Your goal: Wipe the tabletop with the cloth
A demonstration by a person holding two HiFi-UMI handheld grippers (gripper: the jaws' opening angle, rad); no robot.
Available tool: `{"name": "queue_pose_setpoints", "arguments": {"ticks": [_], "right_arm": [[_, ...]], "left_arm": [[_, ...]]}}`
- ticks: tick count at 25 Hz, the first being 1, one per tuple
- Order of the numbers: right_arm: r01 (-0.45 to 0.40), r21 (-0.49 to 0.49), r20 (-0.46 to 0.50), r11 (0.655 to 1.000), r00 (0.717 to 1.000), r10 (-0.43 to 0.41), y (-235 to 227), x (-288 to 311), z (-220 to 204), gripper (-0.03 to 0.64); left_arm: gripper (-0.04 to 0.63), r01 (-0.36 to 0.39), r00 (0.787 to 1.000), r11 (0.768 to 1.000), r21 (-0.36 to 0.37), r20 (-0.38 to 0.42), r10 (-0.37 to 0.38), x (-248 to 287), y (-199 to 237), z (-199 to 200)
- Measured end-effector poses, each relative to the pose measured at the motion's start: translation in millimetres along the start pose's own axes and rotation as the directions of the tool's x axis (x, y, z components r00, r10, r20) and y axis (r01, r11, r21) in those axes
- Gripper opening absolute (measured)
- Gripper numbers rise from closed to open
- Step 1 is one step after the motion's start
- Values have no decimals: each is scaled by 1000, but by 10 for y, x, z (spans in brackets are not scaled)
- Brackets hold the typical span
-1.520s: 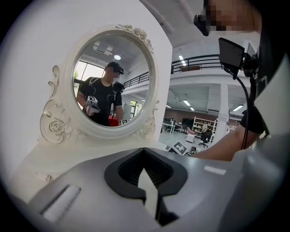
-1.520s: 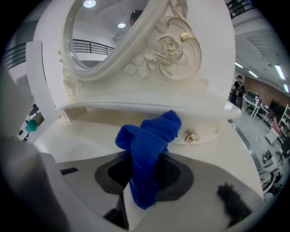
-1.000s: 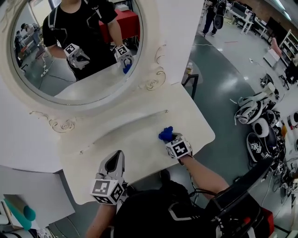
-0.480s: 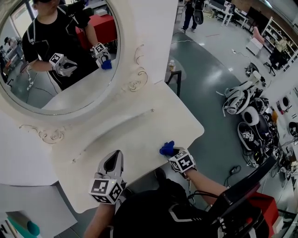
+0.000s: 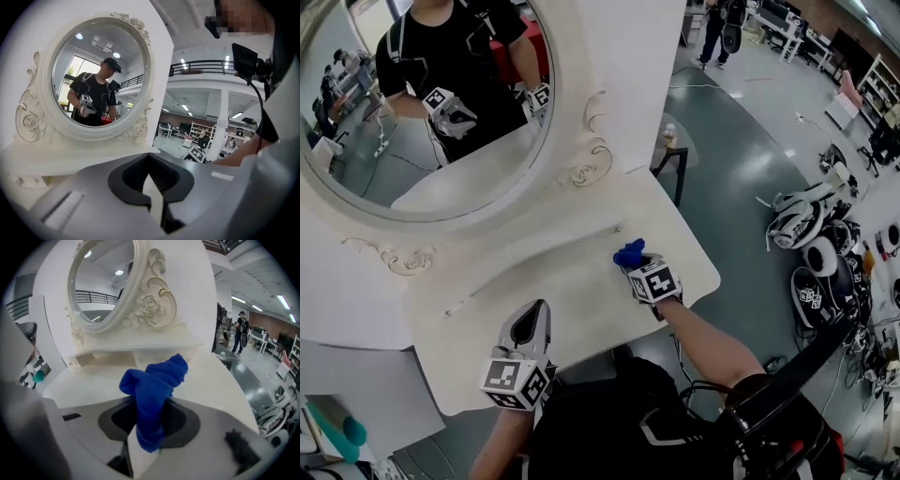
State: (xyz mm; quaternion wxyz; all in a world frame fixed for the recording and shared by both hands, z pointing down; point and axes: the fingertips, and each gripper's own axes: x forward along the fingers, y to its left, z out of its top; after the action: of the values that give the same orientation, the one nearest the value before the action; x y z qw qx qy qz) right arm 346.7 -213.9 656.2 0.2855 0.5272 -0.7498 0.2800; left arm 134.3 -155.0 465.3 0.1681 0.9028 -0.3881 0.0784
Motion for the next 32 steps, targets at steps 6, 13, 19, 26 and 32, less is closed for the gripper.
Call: {"name": "queue_pose_setpoints", "arguments": {"ticks": [6, 13, 19, 26, 32], "right_arm": [[-11, -69, -26, 998, 1000, 9, -182, 419, 219, 129], [-66, -177, -31, 982, 998, 62, -63, 368, 104, 129], [-100, -188, -37, 977, 995, 95, 38, 83, -178, 129], [-78, -152, -38, 985, 997, 73, 100, -291, -592, 129], [-48, -101, -86, 994, 995, 40, 161, -610, -956, 129]], "left_arm": [[8, -105, 994, 994, -19, 9, 106, 7, 36, -28], [8, -166, 986, 985, -40, 0, 166, 66, -109, -80], [8, -141, 990, 990, -8, -9, 141, 154, -250, 27], [8, -53, 999, 998, 16, 0, 53, 191, -368, 120], [8, 26, 1000, 1000, 1, 8, -26, 227, -380, 111]]}}
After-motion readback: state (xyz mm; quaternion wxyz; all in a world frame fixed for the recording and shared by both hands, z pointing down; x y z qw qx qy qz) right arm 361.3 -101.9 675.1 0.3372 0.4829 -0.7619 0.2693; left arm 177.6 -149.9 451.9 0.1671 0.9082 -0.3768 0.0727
